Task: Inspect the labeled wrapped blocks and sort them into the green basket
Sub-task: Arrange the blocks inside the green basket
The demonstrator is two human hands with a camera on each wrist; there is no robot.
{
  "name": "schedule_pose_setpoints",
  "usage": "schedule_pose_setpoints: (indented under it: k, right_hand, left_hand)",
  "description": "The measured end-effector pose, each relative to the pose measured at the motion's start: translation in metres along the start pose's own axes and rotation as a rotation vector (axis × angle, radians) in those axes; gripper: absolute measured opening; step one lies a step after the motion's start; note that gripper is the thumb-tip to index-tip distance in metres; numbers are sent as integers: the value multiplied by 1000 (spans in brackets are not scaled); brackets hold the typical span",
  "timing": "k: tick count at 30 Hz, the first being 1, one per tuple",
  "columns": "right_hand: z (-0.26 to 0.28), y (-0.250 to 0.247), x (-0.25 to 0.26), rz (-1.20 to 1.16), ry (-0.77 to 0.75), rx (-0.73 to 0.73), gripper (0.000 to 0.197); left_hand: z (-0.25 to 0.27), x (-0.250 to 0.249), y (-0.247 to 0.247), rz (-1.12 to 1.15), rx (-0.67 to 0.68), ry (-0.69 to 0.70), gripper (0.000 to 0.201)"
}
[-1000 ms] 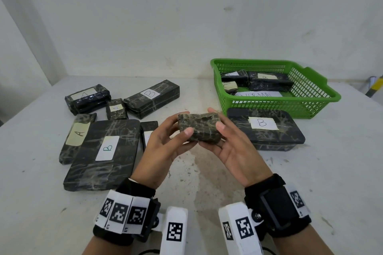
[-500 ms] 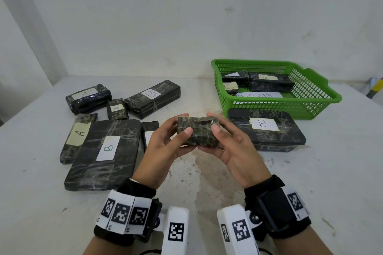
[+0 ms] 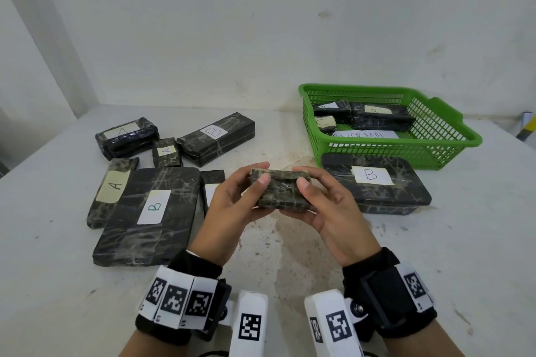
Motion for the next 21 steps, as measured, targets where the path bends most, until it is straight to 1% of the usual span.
schedule_pose_setpoints:
  k: [4, 7, 10, 15, 19, 21]
  right_hand:
    - [-1, 1, -2, -4, 17, -11, 32]
    - [-1, -2, -5, -18, 35, -45, 31]
    - [-1, -2, -3, -10, 13, -56, 28]
    - [0, 0, -4, 5, 4, -38, 22]
    - [-1, -3, -6, -24, 37, -69, 35]
    - [-1, -4, -6, -34, 24, -84, 32]
  left_hand:
    - [0, 1, -3, -31, -37, 37, 32]
    - [0, 0, -2, -38, -20, 36, 31]
    - [0, 0, 0, -20, 3, 10, 33]
    - [2, -1, -1, -65, -26, 37, 29]
    - [2, -2, 1, -77, -24, 33, 29]
    - [2, -2, 3, -66, 10, 11, 34]
Point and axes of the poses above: each hand's wrist, its own z-axis away from the middle knuckle, its own y-axis out of the palm, x = y × z, the point moved 5 cm from there along -z, towards the middle knuckle, and after that the axes turned 1 degree about -z, right-handed, at the moved point
